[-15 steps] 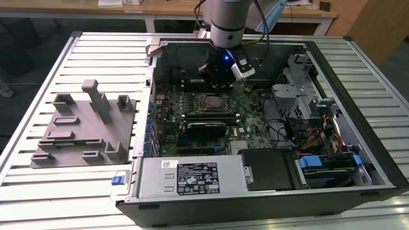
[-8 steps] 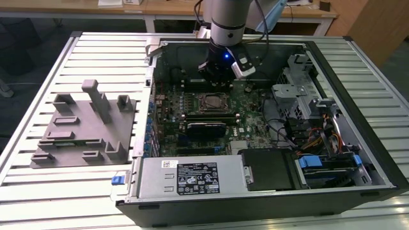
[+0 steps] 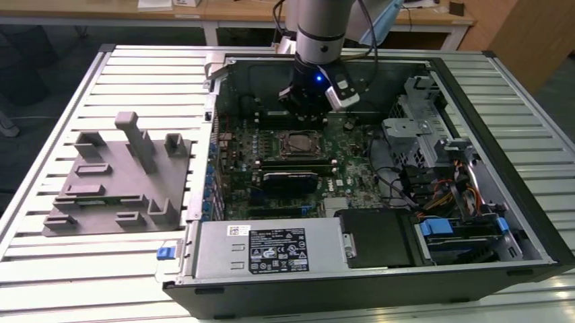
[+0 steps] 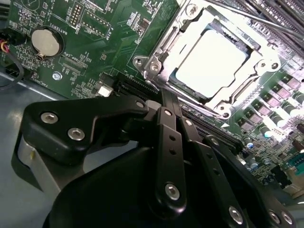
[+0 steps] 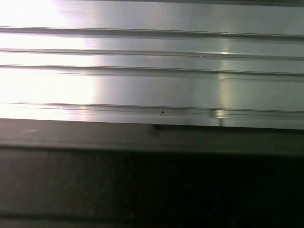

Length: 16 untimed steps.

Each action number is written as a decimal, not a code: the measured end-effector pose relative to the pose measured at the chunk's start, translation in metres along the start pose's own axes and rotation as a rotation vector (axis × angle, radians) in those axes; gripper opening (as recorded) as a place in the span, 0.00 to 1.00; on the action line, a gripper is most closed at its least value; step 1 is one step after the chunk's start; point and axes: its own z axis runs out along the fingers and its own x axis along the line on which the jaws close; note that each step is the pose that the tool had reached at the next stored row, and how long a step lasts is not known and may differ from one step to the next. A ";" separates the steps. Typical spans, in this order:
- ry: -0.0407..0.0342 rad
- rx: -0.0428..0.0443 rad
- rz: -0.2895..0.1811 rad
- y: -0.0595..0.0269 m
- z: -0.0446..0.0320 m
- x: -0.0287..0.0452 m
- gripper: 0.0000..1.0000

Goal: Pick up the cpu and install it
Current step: 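Install the first cpu locking lever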

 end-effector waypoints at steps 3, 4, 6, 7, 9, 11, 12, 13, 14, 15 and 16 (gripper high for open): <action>0.0001 0.0001 0.000 -0.0011 -0.0001 0.0000 0.11; 0.0000 0.0000 0.000 -0.0016 -0.0001 0.0000 0.11; 0.0000 0.0000 0.000 -0.0027 -0.0001 0.0001 0.11; 0.0000 0.0000 0.000 -0.0034 -0.0001 0.0000 0.11; 0.0000 0.0000 0.000 -0.0046 -0.0002 0.0001 0.11; 0.0000 -0.0001 0.000 -0.0057 -0.0002 0.0001 0.11; 0.0000 0.0000 0.000 -0.0061 -0.0002 0.0001 0.11; 0.0000 0.0000 0.000 -0.0065 -0.0002 0.0001 0.11; 0.0000 0.0000 0.000 -0.0068 -0.0003 0.0001 0.11; 0.0000 0.0000 0.000 -0.0072 -0.0003 0.0001 0.11; 0.0000 0.0000 0.000 -0.0076 -0.0003 0.0001 0.11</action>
